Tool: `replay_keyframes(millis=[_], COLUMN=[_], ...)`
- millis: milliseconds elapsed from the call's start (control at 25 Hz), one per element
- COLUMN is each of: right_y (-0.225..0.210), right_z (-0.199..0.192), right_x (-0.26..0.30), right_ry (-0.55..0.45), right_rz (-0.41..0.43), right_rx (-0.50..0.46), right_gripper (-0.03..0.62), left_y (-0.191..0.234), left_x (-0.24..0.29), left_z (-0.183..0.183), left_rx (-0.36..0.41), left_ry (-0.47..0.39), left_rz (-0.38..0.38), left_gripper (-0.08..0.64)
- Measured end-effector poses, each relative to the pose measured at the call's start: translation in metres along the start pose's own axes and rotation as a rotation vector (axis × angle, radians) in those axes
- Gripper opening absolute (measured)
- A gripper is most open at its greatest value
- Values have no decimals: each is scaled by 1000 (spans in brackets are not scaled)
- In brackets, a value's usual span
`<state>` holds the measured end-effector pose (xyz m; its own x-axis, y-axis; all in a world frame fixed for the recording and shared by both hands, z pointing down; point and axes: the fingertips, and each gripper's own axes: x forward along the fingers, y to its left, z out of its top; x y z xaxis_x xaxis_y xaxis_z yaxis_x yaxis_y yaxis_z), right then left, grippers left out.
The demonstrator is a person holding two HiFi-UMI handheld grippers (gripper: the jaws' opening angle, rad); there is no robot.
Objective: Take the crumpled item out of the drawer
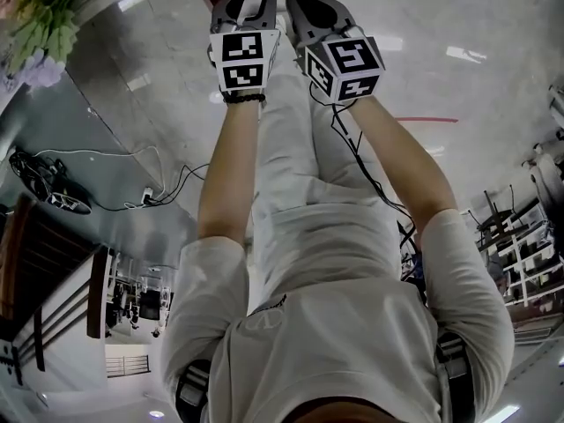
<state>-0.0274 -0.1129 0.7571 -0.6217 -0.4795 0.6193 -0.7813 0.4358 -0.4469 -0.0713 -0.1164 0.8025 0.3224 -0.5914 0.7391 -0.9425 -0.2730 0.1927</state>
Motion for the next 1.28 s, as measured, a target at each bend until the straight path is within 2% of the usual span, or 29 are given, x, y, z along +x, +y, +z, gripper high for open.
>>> replay_keyframes(millis=[280, 640, 840, 1160, 1240, 1280], right_y=[-4, -11, -14, -16, -16, -16], right_z=[-6, -15, -21, -28, -29, -29], right_x=[-3, -8, -7, -4, -3, -3], right_ry=[-5, -9, -7, -3, -1, 0], right_rz=[-4, -10, -16, -18, -18, -18], right_rx=[14, 33, 50, 59, 60, 61], right_gripper=[2, 2, 2, 2, 2, 2], left_y=[-1, 2, 3, 3, 5, 6], left_x=[10, 21, 28, 32, 32, 32], left_z=[-4, -10, -13, -17, -17, -17], left_rx=[-12, -44, -36, -18, -9, -7], left_ry=[50, 89, 139, 167, 175, 178], left_rz=[24, 70, 79, 116, 119, 125], left_gripper=[198, 202, 227, 224, 202, 169])
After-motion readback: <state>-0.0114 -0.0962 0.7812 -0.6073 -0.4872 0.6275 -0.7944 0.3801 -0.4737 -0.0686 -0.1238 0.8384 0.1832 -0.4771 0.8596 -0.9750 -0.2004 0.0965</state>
